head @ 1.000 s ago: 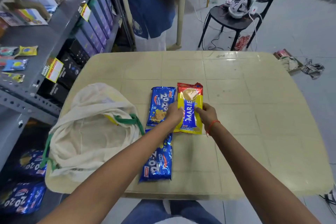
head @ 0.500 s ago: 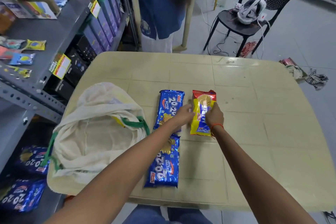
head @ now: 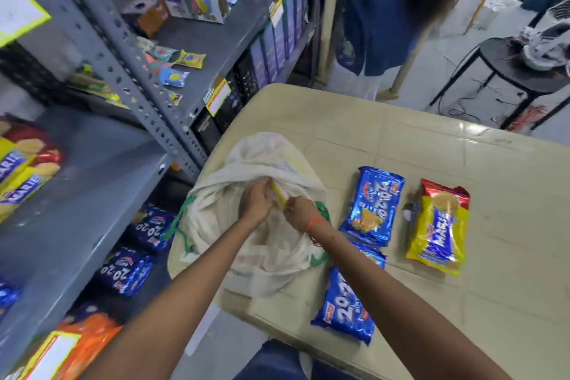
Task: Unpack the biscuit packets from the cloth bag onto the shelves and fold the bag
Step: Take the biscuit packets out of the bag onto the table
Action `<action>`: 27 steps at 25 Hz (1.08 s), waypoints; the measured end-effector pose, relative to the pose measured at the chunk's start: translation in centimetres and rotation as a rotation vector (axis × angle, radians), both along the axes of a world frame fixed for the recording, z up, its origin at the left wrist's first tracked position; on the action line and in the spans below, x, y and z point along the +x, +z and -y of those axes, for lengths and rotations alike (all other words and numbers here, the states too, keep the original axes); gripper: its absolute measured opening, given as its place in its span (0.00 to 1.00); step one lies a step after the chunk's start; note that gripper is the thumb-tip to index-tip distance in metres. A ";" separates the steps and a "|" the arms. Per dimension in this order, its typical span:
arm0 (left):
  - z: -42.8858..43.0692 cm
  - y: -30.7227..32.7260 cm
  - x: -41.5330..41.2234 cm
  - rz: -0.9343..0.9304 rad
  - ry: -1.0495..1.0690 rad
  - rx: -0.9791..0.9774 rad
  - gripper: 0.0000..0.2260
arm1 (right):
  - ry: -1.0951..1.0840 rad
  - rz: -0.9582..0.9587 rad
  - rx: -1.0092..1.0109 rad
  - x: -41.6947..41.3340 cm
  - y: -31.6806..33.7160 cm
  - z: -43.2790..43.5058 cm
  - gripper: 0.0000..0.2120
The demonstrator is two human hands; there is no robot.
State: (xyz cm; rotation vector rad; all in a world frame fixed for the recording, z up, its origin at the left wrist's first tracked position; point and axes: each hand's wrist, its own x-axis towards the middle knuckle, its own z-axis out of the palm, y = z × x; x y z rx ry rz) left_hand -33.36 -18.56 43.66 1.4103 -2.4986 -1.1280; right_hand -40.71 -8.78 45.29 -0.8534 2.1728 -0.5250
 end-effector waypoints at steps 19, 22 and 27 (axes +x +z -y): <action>1.0 -1.6 -5.0 -0.142 -0.032 0.012 0.13 | -0.075 -0.471 -0.214 -4.2 -2.7 0.6 0.12; -0.4 -1.8 -3.6 -0.075 0.054 -0.057 0.18 | 0.004 -0.319 -0.188 -4.1 -3.5 1.1 0.18; -0.7 -0.7 -3.8 -0.050 0.235 0.061 0.30 | -0.100 -0.052 0.070 -8.8 -4.2 0.6 0.18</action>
